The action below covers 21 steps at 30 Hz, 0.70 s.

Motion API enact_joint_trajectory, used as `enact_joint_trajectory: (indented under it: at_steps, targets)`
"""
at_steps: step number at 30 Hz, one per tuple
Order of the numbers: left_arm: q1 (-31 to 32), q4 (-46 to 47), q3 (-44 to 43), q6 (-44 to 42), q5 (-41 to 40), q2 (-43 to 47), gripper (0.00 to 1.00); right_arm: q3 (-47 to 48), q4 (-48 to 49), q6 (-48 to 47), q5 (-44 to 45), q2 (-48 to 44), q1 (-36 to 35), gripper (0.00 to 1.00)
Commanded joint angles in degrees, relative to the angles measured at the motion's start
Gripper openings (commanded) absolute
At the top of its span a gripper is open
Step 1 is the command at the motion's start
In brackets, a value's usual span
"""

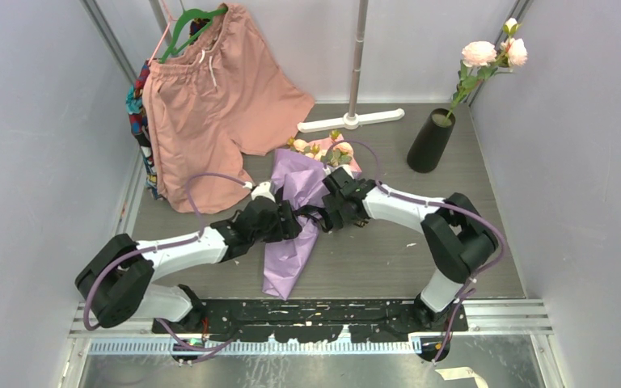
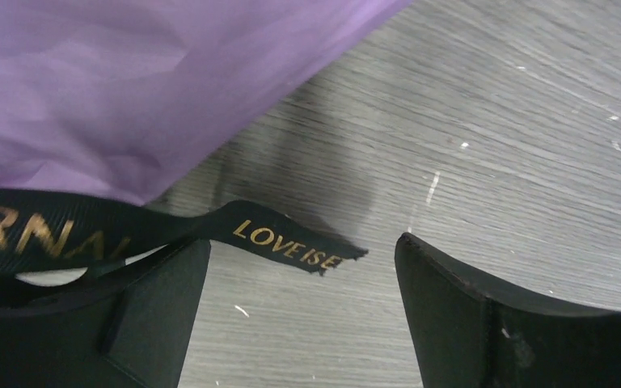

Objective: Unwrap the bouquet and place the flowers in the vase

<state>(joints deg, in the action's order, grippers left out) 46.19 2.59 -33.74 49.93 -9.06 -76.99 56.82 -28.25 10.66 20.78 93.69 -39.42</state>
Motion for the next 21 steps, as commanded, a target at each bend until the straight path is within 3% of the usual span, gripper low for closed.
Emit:
enact_joint_trajectory:
  at_steps: [1, 10, 11, 13, 15, 21]
  targets:
    - [0.2, -1.6, 0.0, -1.9, -2.8, 2.9, 0.71, 2.3, 4.3, -0.4, -1.9, 3.0, 0.0, 0.85]
    - [0.1, -3.7, 0.3, -2.2, -3.8, 5.2, 0.71, 2.3, 8.1, -0.6, -9.3, 5.0, 2.8, 0.53]
    - [0.1, -4.0, 0.3, -2.2, -3.9, 5.4, 0.71, 1.9, 8.5, -0.5, -9.9, 5.0, 2.9, 0.45]
    - [0.1, -4.2, 0.4, -2.2, -4.0, 5.8, 0.71, 0.9, 9.5, 0.0, -10.3, 4.9, 3.0, 0.18]
    - [0.1, -4.3, 0.4, -2.2, -3.9, 6.1, 0.71, -0.4, 10.6, 0.7, -10.6, 4.2, 3.2, 0.03]
    - [0.1, -4.2, 0.2, -2.4, -3.6, 5.7, 0.71, -1.3, 9.5, 3.1, -9.1, 0.8, 3.2, 0.01]
